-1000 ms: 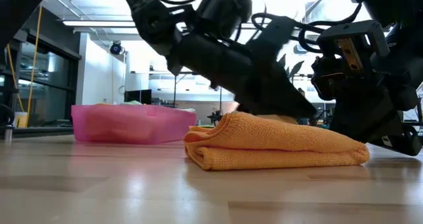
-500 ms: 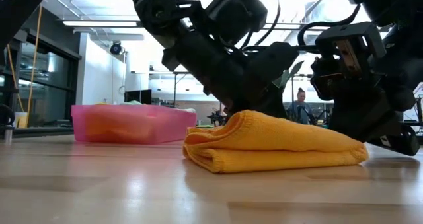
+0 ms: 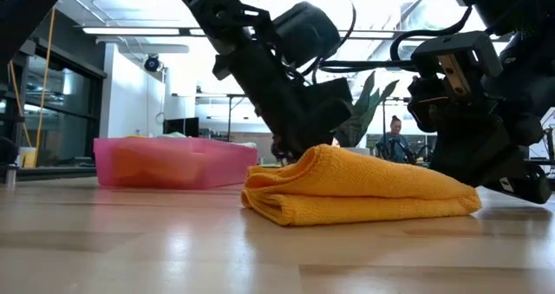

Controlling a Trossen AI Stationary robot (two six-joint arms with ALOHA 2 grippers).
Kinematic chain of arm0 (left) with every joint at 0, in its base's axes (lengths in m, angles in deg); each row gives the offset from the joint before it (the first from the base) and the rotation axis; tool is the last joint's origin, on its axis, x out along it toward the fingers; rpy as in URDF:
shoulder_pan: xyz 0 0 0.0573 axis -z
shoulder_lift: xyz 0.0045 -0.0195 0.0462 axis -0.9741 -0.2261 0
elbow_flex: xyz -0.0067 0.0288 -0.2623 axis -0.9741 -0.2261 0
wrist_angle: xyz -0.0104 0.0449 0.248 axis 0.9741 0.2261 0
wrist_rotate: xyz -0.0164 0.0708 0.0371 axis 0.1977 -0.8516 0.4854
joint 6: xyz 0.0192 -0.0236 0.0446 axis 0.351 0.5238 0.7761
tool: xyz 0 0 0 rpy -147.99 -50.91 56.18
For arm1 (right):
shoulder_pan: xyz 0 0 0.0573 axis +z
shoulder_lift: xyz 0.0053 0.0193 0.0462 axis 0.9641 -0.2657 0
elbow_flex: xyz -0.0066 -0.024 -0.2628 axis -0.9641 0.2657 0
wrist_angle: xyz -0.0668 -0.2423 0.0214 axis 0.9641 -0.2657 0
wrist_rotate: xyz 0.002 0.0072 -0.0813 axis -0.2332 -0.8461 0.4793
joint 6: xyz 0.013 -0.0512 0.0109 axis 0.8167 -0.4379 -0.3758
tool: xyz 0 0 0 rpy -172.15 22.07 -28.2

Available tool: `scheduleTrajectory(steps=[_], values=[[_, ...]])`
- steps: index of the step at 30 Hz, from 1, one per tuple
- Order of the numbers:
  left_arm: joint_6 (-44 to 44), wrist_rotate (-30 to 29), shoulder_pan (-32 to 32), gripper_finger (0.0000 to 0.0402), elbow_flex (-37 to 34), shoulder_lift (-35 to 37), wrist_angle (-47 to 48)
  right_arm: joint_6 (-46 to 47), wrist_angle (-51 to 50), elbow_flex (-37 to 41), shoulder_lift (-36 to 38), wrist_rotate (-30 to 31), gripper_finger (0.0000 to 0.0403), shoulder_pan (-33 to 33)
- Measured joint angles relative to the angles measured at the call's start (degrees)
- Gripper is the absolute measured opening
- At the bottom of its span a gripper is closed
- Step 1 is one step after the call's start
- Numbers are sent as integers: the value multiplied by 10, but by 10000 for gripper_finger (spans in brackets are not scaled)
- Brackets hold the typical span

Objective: Fold microfiber towels
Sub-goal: Fold the orange microfiber towel

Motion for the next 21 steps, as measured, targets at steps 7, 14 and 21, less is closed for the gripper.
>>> scheduleTrajectory(steps=[7, 14, 21], values=[[-23, 134, -19, 0, -6, 28, -83, -1, -2, 0, 0, -3, 0, 0], [-83, 216, -17, 0, 44, -7, -112, -2, -2, 0, 0, -2, 0, 0], [-71, 272, -13, 0, 127, -58, -16, -2, -2, 0, 0, -2, 0, 0]])
